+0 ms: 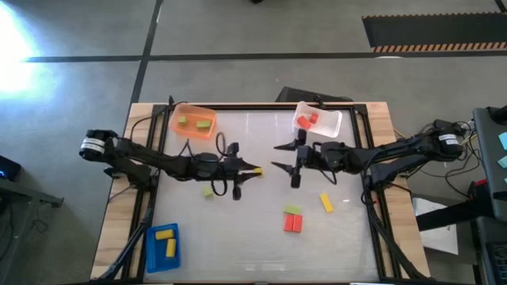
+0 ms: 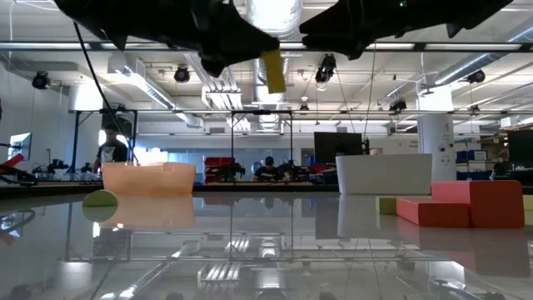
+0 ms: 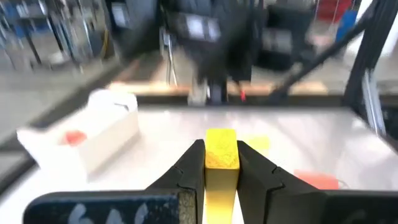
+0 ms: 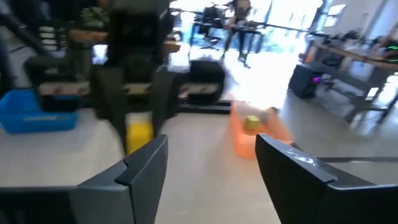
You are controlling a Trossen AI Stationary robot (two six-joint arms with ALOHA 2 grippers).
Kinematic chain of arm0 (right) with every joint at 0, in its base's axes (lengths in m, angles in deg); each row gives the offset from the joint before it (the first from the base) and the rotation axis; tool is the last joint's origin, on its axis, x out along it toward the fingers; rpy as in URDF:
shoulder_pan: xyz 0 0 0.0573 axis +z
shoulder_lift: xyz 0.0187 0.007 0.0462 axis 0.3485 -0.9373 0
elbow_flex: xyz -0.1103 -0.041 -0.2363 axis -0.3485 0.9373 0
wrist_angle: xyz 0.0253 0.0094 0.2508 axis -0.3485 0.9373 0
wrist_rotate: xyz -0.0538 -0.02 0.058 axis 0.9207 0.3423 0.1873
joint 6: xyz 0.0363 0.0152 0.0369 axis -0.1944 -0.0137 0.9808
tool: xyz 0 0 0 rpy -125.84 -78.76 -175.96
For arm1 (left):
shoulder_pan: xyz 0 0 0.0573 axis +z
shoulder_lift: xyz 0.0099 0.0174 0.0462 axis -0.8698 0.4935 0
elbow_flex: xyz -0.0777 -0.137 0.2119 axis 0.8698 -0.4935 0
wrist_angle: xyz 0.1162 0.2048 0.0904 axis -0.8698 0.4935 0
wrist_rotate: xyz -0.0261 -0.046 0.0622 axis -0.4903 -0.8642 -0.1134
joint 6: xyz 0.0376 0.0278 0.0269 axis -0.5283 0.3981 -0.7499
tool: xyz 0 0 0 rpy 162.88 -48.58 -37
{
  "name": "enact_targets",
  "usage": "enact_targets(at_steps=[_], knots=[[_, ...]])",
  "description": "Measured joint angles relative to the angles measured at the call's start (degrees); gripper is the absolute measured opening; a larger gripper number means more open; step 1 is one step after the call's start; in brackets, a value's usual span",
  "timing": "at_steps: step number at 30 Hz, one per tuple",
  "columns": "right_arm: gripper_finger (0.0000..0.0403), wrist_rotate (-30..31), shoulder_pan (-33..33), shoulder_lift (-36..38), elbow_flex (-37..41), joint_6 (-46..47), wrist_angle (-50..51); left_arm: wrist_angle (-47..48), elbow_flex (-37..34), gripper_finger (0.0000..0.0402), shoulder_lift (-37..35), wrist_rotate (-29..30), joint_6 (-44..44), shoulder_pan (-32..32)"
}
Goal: Sort & place blocks by color
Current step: Put the left yellow rectangular block into the blue basket
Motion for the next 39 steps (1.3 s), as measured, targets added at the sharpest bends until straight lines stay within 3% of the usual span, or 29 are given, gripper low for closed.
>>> enact_targets(at_steps=[3, 10, 14, 19, 26, 33, 39], knots=[[0.0239, 2.71, -0.88, 2.11, -0.02, -0.93, 1.47, 14.50, 3.52, 0.0042, -1.55, 0.06, 4.22, -0.11], [0.0233, 3.98, -1.88, 3.16, 0.23, -1.35, 2.40, 62.02, 16.62, 0.0042, -2.52, 0.15, 19.22, -2.73], [0.0231, 4.32, -1.90, 2.28, 0.35, -1.34, 2.64, 81.34, 23.20, 0.0042, -1.99, -1.47, 28.38, -6.67], [0.0232, 6.36, -1.90, 2.56, 0.50, -1.43, 2.24, 98.39, 27.62, 0.0042, -1.99, -8.09, 50.13, -14.17], [0.0233, 6.45, -2.47, 2.46, 0.11, -2.35, 2.22, 102.21, 25.13, 0.0042, -1.99, -19.75, 68.88, -25.79], [0.0233, 6.45, -2.45, 2.46, 0.13, -1.28, 2.25, 102.42, 21.72, 0.0042, -1.99, -33.22, 92.61, -31.35], [0.0233, 6.43, -2.41, 2.46, 0.17, -1.32, 2.27, 100.36, 19.51, 0.0042, -1.34, -33.11, 107.40, -34.71]])
